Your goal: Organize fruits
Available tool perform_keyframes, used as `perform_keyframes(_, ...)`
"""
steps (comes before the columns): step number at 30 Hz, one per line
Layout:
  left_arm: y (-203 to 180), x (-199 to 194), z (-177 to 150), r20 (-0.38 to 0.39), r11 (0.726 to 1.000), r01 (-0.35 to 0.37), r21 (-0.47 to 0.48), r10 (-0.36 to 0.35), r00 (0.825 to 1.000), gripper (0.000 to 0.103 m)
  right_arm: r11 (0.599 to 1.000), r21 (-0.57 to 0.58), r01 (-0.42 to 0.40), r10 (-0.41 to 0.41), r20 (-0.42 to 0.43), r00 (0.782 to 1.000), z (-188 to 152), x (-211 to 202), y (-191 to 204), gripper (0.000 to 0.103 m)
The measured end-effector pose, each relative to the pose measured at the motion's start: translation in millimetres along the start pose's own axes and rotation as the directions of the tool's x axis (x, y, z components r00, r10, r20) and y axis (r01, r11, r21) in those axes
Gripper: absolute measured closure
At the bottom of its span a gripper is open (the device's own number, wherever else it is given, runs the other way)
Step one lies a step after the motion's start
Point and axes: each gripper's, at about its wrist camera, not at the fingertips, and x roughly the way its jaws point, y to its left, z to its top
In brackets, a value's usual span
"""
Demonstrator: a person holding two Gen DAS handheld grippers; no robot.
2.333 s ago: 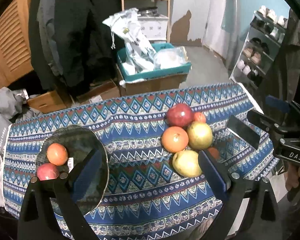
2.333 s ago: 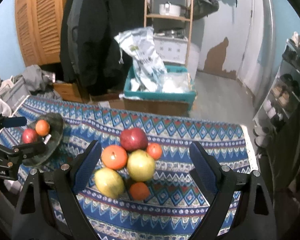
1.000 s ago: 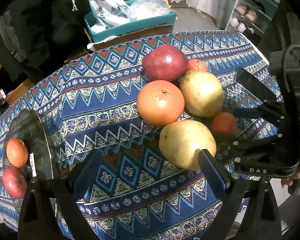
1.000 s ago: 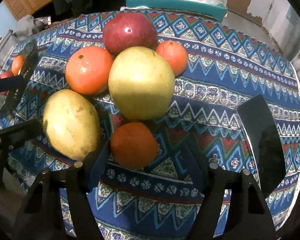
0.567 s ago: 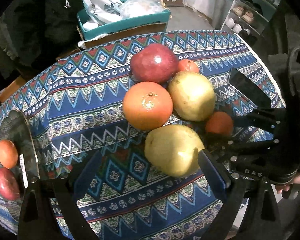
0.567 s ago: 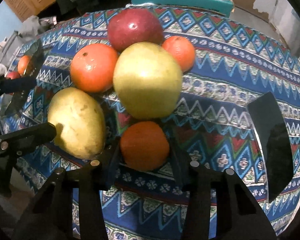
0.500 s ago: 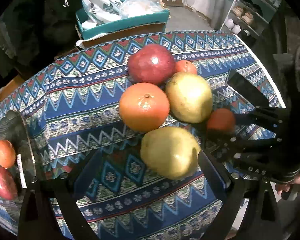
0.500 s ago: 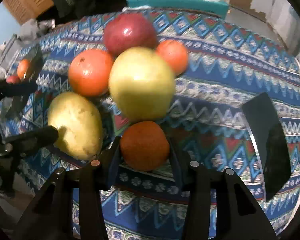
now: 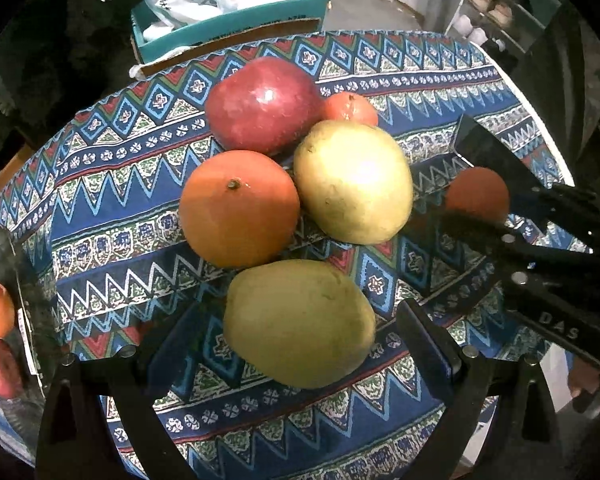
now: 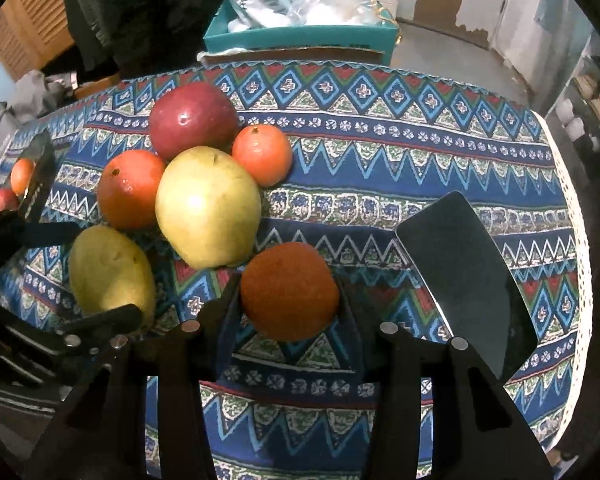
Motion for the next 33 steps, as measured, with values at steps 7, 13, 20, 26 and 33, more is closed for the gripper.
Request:
perform_keyframes(7,6,19,-5,-0.042,1.0,-0.014,-0.019,0.014,0.999,0.005,1.0,0.019,-0.004,0.004,0.004,1.0,-4,-5,-8,0.059)
perform_keyframes(13,12,26,-5,-0.045,0.997,0.052,-0.052,-0.054,0.998,0.015,1.0,0.014,-0.009,0.008,0.009,1.0,-1,-5,-5,0.059)
perform_keyframes(20,6,25,-6,-0.026,0.998,0.06,-0.025,-0.06,0.998,0.023,1.0,0.006,-0.005,0.005,0.01,1.0,0,-4,-1,0.059)
perform_keyframes(26,4,15,-15,-0.022,0.999,0.048,-0.016,-0.049,0.999,0.023,1.0,-0.004,-0.002,0.002,0.023,1.0,1,-7,4,0.059)
perform_keyframes(33,7,-3,-20,0.01,0.999,0.049,0.0,-0.049,0.999,0.023,1.0,-0.014,0.001,0.0,0.045,0.999,4,-13,9,0.059)
